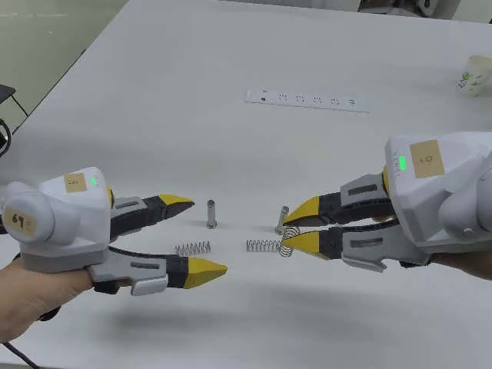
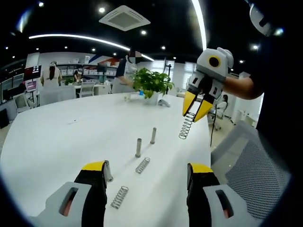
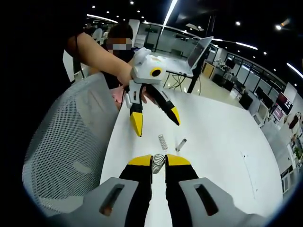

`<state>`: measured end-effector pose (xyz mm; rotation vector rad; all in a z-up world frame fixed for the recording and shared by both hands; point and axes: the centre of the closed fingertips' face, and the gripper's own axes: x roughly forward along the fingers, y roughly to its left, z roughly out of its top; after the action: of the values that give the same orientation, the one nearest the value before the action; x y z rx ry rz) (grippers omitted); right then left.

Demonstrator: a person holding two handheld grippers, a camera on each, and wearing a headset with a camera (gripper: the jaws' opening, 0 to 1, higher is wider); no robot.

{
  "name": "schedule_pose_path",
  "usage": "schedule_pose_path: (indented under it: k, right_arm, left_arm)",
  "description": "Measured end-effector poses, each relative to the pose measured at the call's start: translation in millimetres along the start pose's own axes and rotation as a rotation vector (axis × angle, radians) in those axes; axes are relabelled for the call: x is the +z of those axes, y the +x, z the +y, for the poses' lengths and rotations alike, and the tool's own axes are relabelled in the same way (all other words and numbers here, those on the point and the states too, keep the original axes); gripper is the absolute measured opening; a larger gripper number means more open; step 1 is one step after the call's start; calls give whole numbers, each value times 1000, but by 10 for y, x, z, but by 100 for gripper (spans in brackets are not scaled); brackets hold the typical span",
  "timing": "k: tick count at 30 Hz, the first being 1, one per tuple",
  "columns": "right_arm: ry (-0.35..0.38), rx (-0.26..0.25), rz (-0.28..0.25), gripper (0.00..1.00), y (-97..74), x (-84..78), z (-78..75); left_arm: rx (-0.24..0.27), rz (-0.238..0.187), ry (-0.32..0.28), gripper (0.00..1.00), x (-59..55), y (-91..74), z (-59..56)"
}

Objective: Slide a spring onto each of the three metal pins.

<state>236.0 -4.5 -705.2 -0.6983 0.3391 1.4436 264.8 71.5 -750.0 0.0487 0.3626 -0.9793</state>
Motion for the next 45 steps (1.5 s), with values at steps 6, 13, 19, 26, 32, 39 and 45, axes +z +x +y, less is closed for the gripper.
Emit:
schedule_pose_path:
  k: [6,13,19,26,32,39,45]
  right_arm:
    - [9,-5,0,7,-10,-20,-3]
    - [18,-16,5,7,-26,-63,-18]
    - [20,-16,13,7,-20,-99,-23]
    - [22,-19,20,7,-18,-138,-33]
    - [33,-38,35,7,-54,-241,-89]
    - [68,-75,54,7,-115,-388,-194]
    - [90,-111,72,7,-154,-516,-290]
  left_arm:
    - [36,-1,-17,82,-20,-18,79]
    - [87,-9,-31,98,-41,-53,194]
    - [99,-12,-39,98,-36,-72,237]
    - [103,-14,-44,98,-36,-73,248]
    - [114,-13,-44,98,-43,-85,270]
    - [123,-15,-48,98,-47,-103,292]
    - [129,-14,-47,98,-42,-119,303]
